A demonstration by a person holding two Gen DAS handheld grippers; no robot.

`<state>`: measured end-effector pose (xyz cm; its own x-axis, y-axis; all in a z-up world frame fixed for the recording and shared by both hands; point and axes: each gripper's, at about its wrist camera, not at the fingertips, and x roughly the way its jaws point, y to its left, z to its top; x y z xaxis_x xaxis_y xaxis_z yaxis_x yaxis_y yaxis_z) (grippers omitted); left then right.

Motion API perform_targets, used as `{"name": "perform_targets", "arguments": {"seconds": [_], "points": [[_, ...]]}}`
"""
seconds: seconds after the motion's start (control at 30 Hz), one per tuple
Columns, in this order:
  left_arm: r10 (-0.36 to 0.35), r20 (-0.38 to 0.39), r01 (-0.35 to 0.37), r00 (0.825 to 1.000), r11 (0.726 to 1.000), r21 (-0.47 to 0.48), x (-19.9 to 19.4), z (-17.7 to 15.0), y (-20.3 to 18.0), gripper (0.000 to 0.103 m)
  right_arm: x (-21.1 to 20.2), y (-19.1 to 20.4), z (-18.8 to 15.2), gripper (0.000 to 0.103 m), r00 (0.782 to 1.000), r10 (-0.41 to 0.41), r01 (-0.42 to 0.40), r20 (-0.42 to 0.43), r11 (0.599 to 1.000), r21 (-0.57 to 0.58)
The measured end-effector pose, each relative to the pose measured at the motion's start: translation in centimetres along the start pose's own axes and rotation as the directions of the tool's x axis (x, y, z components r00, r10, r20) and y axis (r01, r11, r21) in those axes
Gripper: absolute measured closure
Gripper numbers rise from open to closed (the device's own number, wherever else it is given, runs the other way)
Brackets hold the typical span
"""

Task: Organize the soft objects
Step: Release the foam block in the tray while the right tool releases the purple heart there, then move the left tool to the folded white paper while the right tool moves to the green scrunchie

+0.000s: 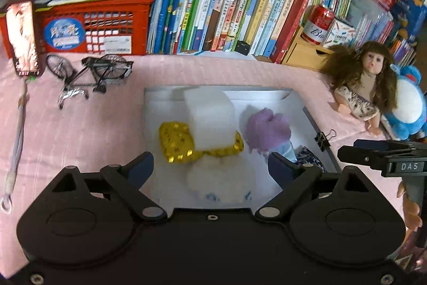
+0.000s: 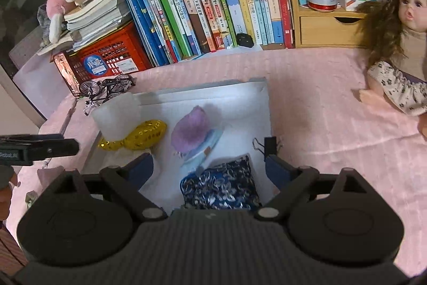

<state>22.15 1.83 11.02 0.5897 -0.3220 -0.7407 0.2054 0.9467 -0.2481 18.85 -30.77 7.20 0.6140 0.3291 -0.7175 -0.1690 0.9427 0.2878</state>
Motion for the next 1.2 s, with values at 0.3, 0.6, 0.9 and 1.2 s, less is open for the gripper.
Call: {"name": "perform_targets", "arguments": {"seconds": [0.3, 0.6, 0.9, 1.2], "points": [[-0.012, 0.102, 0.016, 0.995, 0.999, -0.033, -4.8, -3.4, 3.2, 0.008, -2.4, -1.9, -2.7, 0.007, 0.998, 0.004, -0.007, 0.056, 0.999, 0.050], [0.028, 0.102, -0.023, 0.994, 0.998, -0.052, -6.3, -5.4, 4.8, 0.007, -3.2, -3.5, -4.5, 0.007, 0.998, -0.019, 0.014, 0.057, 0.995, 0.094], [-0.051, 0.067, 0.052, 0.996, 0.998, -0.017, -6.9, -6.4, 3.4, 0.012, -3.0, -4.4, -5.7, 0.006, 0.999, -0.041, 0.037, 0.034, 0.992, 0.124], [-0.119, 0.079, 0.103, 0.990, 0.977, 0.185, -8.0, -9.2, -3.1, 0.028, -3.2, -5.4, -6.7, 0.006, 0.997, -0.068, 0.064, 0.026, 0.988, 0.142]]}}
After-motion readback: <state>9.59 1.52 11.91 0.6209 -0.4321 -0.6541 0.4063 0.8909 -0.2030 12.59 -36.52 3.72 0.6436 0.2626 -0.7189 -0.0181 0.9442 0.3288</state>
